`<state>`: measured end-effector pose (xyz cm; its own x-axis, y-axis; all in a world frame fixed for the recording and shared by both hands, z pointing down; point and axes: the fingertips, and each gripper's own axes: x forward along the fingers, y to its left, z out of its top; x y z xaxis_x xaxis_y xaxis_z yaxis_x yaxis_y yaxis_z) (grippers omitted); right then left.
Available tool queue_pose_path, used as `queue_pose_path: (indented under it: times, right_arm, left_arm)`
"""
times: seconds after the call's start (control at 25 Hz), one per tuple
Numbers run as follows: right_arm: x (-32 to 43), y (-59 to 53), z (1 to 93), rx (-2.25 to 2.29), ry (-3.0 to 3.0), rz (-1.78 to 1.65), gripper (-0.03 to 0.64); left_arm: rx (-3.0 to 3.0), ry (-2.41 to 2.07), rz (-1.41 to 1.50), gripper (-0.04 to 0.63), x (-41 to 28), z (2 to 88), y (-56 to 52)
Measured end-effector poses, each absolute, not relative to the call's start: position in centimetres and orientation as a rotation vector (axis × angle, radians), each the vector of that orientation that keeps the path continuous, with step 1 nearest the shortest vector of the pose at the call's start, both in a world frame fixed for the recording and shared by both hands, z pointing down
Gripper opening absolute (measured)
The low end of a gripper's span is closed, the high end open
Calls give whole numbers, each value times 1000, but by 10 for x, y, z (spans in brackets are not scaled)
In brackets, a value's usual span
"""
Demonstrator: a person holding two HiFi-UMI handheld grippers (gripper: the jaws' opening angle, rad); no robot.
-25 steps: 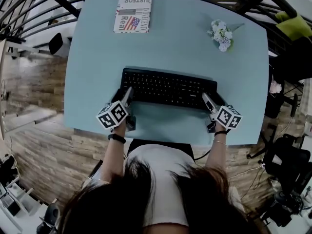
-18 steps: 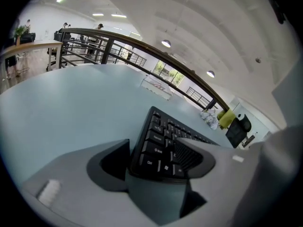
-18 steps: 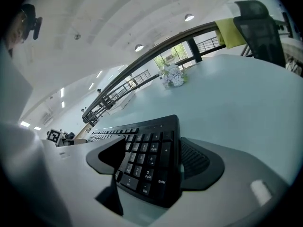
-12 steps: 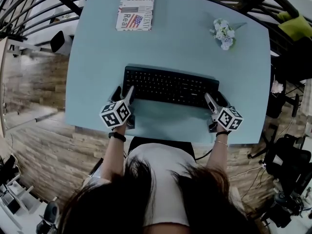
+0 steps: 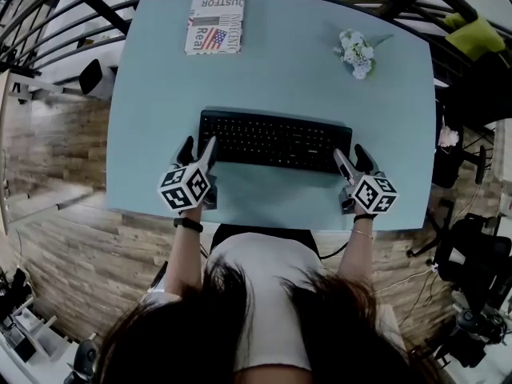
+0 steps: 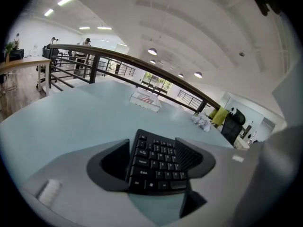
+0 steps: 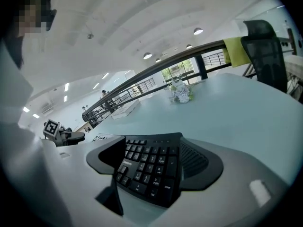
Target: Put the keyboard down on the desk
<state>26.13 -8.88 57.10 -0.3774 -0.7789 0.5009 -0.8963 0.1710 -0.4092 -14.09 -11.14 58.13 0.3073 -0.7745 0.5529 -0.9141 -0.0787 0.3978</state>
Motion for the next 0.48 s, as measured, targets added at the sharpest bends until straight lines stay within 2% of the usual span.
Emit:
queue_pose_path:
  times: [0.48]
  right_arm:
    - [236,-102,473,1650,-2464,688,333]
  left_arm:
    - [2125,-1509,156,325,-114,494,-132]
